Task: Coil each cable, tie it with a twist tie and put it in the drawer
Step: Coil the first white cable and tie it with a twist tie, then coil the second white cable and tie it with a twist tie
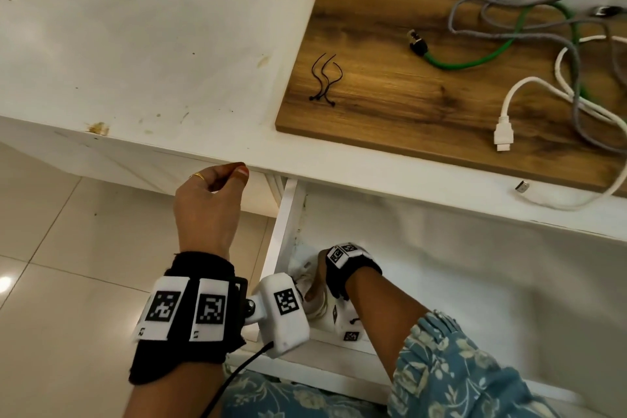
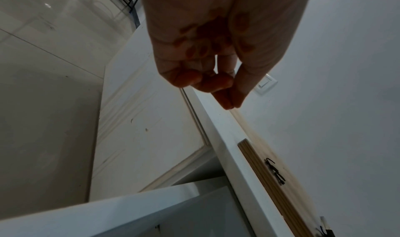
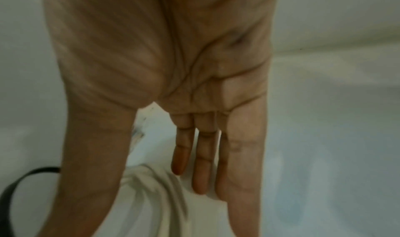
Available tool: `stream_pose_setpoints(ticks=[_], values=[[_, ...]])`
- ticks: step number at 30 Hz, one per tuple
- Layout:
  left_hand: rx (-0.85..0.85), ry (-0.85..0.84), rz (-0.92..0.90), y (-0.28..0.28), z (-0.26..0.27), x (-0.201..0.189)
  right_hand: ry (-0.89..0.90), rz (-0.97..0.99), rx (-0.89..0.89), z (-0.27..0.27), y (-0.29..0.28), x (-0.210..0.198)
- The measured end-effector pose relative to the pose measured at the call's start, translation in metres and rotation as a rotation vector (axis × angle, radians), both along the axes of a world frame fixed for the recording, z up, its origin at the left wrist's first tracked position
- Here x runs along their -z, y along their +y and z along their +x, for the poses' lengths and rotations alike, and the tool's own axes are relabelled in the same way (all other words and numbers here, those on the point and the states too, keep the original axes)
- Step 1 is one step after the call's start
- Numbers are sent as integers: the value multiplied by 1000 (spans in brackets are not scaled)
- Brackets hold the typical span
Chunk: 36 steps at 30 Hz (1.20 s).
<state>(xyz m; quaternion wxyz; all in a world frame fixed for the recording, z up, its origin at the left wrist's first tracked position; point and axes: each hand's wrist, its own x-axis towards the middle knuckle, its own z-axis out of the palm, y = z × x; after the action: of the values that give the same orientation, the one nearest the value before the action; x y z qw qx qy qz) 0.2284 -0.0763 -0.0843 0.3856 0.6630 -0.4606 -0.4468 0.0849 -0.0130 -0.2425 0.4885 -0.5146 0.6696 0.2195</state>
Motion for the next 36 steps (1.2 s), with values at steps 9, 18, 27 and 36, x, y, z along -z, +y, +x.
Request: stream_pose_setpoints(ticks=[9, 18, 27, 36], values=[[-44, 26, -26, 2, -6, -11, -64, 98, 151, -56, -9, -5], [26, -54, -154, 18, -45, -27, -193, -37, 328, -90, 20, -98], [229, -94, -345, 47, -102, -44, -46, -701, 409, -142, 69, -211], [491, -107, -367, 73, -149, -30, 530, -627, 662, -198, 108, -191]])
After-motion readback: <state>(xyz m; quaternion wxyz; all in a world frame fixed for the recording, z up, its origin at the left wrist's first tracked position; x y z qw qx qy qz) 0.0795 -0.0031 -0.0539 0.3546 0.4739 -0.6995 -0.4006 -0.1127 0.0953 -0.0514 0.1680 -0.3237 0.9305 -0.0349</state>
